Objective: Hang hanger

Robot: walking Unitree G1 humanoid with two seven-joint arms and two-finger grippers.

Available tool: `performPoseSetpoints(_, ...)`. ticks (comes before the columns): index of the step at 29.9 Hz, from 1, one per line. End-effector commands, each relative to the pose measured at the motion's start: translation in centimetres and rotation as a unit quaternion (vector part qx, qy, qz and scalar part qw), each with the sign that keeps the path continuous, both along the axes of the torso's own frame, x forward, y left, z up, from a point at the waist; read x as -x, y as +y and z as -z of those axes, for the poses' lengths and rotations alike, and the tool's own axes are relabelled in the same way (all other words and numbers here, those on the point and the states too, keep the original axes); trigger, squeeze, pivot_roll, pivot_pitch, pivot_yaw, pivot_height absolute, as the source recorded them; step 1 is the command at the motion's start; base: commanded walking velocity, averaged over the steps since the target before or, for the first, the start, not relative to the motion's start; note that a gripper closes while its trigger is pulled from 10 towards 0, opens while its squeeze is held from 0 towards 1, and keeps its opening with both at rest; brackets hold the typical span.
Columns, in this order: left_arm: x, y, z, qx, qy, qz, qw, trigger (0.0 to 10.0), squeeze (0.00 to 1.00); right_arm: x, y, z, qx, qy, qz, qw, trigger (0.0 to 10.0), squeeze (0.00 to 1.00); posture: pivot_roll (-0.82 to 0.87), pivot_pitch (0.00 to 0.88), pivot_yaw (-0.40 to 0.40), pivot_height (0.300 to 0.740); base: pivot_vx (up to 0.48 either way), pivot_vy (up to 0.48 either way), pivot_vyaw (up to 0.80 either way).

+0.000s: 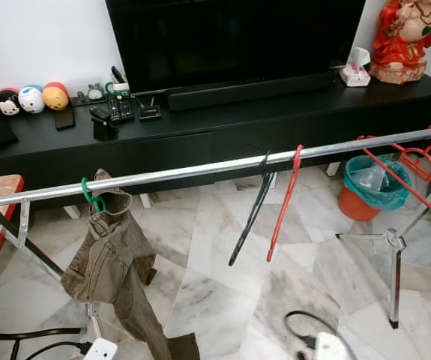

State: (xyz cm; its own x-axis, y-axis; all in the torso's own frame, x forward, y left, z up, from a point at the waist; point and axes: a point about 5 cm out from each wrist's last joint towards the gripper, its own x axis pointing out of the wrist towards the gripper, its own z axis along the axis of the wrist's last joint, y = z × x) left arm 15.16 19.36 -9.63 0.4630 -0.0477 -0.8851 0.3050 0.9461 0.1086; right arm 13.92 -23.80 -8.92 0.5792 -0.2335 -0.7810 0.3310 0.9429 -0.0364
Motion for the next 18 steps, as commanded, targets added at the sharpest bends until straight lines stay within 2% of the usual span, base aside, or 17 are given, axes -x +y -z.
performPoseSetpoints(1, 0.57, 0.39, 0.18, -0.011, 0.013, 0.007, 1.000, 10.0, 0.00, 0.86, 1.22, 0.67, -0.015, 0.024, -0.006, 1.000, 10.0, 0.00, -0.08, 0.002, 0.065, 0.740, 0.000, 0.000, 0.00)
performPoseSetpoints(6, -0.24, 0.28, -0.13, 0.004, -0.007, -0.019, 1.000, 10.0, 0.00, 1.39, 1.34, 0.90, -0.021, 0.027, 0.049, 0.998, 10.0, 0.00, -0.06, 0.000, 0.059, 0.740, 0.000, 0.000, 0.00)
performPoseSetpoints(9, -0.32, 0.27, -0.17, 0.002, -0.006, -0.011, 1.000, 10.0, 0.00, 1.39, 1.46, 0.93, -0.032, 0.020, 0.083, 0.996, 10.0, 0.00, -0.06, 0.000, 0.063, 0.740, 0.000, 0.000, 0.00)
performPoseSetpoints(11, -0.31, 0.28, -0.16, 0.000, -0.005, -0.006, 1.000, 10.0, 0.00, 0.96, 1.91, 0.90, -0.028, 0.025, 0.041, 0.998, 10.0, 0.00, -0.07, 0.000, 0.065, 0.740, 0.000, 0.000, 0.00)
performPoseSetpoints(13, -0.30, 0.28, -0.16, 0.000, -0.005, -0.006, 1.000, 10.0, 0.00, 0.81, 2.00, 0.85, -0.026, 0.023, 0.029, 0.999, 10.0, 0.00, -0.07, 0.000, 0.065, 0.740, 0.000, 0.000, 0.00)
performPoseSetpoints(18, -0.30, 0.22, -0.15, 0.003, -0.005, -0.007, 1.000, 10.0, 0.00, 0.93, 1.26, 0.77, -0.024, 0.024, 0.061, 0.998, 10.0, 0.00, -0.07, 0.000, 0.062, 0.740, 0.000, 0.000, 0.00)
